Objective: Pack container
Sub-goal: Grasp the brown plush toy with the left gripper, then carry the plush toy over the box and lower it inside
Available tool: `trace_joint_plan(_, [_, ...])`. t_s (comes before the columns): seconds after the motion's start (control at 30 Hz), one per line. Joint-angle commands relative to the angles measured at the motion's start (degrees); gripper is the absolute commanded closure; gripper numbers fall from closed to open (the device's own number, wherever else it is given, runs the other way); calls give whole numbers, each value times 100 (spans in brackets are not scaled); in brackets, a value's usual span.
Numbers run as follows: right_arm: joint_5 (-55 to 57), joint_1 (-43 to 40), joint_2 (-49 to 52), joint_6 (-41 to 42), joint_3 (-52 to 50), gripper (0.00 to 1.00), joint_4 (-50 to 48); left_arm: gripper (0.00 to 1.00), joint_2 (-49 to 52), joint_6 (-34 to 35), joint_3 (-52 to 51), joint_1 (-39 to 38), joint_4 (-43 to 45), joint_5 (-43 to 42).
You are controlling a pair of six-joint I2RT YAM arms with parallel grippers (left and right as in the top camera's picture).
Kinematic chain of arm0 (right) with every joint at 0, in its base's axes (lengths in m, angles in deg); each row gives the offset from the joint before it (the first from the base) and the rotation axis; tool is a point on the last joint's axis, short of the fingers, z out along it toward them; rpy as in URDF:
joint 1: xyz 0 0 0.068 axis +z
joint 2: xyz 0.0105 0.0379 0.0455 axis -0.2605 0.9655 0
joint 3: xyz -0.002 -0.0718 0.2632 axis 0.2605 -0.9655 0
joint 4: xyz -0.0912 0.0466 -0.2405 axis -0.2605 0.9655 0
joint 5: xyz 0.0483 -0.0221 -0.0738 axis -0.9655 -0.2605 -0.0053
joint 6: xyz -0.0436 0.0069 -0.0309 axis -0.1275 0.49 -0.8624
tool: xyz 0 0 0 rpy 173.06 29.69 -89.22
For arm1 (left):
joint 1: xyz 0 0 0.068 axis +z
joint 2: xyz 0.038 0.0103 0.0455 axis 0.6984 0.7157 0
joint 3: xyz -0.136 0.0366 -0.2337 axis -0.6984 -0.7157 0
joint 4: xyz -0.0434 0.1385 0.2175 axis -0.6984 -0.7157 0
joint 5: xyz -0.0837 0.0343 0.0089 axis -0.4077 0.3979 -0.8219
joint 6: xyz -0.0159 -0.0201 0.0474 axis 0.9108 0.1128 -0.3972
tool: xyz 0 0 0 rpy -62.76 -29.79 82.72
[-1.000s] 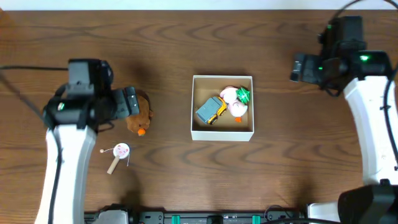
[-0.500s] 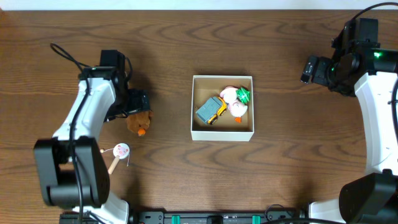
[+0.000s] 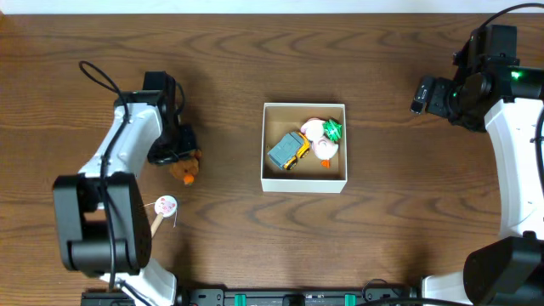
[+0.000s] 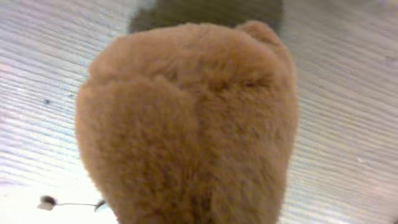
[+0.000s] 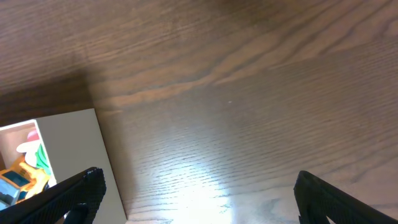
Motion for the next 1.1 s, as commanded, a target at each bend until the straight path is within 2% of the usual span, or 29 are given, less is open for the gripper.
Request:
trace_joint_plan(0.0, [-26,-4,35,0,-4,1,-7,95,-745,46,269,-39,-118,59])
trace_joint_plan(0.13, [-26,-4,35,0,-4,1,-9,94,-1558,-52,590,-380,-201,59])
trace_joint_plan(0.2, [-28,-4,35,0,-4,1,-7,94,-1956,-413,728,-730,-168,59])
trace_joint_plan(0.4, [-28,-4,35,0,-4,1,-13,94,-2516,-2426,767,-2098,245,59])
trace_joint_plan(0.5, [-31,-4,35,0,-4,1,-13,94,-2356,-3294,761,-2653,459,59])
trace_joint_plan(0.67, [-37,-4,35,0,-4,1,-13,94,-1692,-3998,761,-3132,911,59])
trace_joint_plan(0.97, [-37,-4,35,-7,-4,1,-11,94,-417,-4210,761,-3213,1799,57])
trace_joint_plan(1.0, [-39,-4,35,-44,-4,1,-13,92,-313,-4210,761,-3213,1829,59])
trace_joint_plan(1.07, [-39,-4,35,-44,-4,1,-13,53,-142,-4210,761,-3213,1853,61])
